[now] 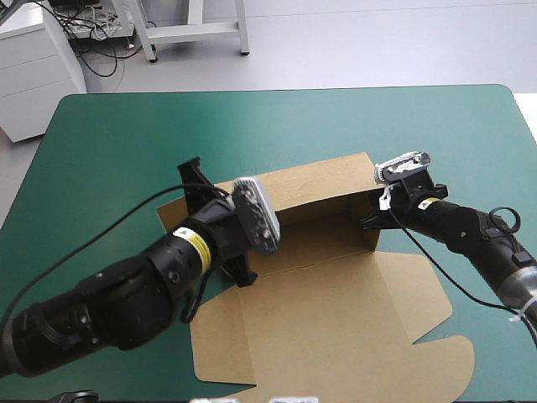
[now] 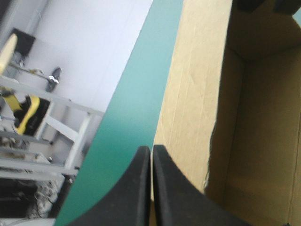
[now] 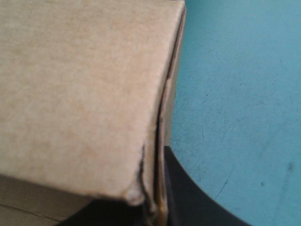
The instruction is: Fold the box
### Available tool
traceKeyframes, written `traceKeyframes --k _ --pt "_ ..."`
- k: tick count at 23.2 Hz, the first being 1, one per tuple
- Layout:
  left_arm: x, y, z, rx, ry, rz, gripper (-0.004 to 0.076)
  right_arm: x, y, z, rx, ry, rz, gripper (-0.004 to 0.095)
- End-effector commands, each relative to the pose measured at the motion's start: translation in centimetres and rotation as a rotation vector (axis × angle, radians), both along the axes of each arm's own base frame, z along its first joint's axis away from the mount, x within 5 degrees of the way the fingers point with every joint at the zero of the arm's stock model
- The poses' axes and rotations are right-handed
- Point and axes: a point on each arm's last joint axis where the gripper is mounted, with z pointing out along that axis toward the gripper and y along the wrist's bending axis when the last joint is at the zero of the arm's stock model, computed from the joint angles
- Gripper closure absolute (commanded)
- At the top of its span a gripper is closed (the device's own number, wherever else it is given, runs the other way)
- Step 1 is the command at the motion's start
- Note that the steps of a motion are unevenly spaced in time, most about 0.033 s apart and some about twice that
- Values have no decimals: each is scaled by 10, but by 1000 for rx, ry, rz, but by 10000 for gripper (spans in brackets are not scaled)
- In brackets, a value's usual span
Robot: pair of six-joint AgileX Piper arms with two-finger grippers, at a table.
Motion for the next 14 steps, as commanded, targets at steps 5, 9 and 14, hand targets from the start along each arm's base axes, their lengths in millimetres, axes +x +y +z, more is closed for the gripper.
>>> traceKeyframes --k 5,9,14 --pt "21 65 35 -188 49 190 730 0 0 20 42 -74 -22 928" --pt "18 107 45 -299 90 302 730 0 0 20 41 -68 -19 928" --pt "6 144 36 -360 166 433 730 0 0 20 41 -66 -18 929"
